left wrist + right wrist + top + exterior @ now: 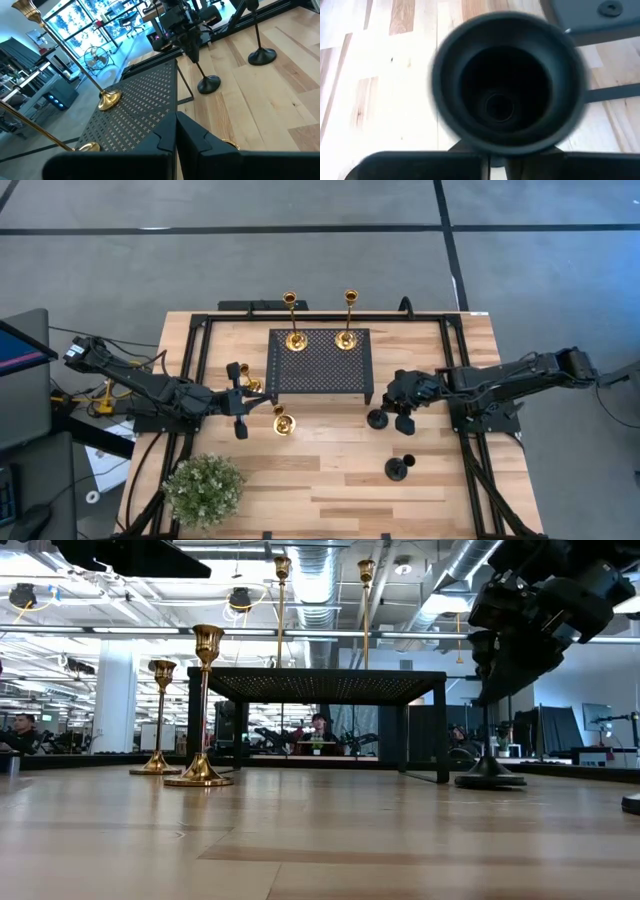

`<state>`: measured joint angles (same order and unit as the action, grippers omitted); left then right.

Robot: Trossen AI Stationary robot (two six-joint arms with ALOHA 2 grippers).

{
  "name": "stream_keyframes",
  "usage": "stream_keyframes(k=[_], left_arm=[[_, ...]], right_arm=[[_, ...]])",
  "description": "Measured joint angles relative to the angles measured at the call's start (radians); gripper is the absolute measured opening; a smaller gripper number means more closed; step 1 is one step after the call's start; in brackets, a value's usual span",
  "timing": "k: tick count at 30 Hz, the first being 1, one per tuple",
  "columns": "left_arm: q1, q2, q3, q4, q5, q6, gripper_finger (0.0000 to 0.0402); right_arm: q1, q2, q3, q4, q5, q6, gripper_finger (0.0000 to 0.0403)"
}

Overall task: Pick & Place candle stick holders
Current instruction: Put the black candle holder on the shelf

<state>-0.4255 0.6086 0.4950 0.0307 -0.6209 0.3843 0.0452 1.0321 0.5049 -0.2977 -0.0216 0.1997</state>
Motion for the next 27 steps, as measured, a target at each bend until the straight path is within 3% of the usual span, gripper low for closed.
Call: stream_keyframes(k=[8,17,27], left_arm=[[0.000,0.000,0.000,0.000,0.000,0.000,0.0007],[0.000,0.000,0.000,0.000,0.000,0.000,0.0009],[0.000,0.000,0.000,0.000,0.000,0.000,0.0008]], right_arm=[[0.010,-0.030,0.045,-0.048,-0.030,0.124,0.0006],[0.091,-0.028,0.250,-0.142,-0.034,0.119,0.0003],[0.066,0.069,0.460,-0.210,-0.031,0.032,0.0001]])
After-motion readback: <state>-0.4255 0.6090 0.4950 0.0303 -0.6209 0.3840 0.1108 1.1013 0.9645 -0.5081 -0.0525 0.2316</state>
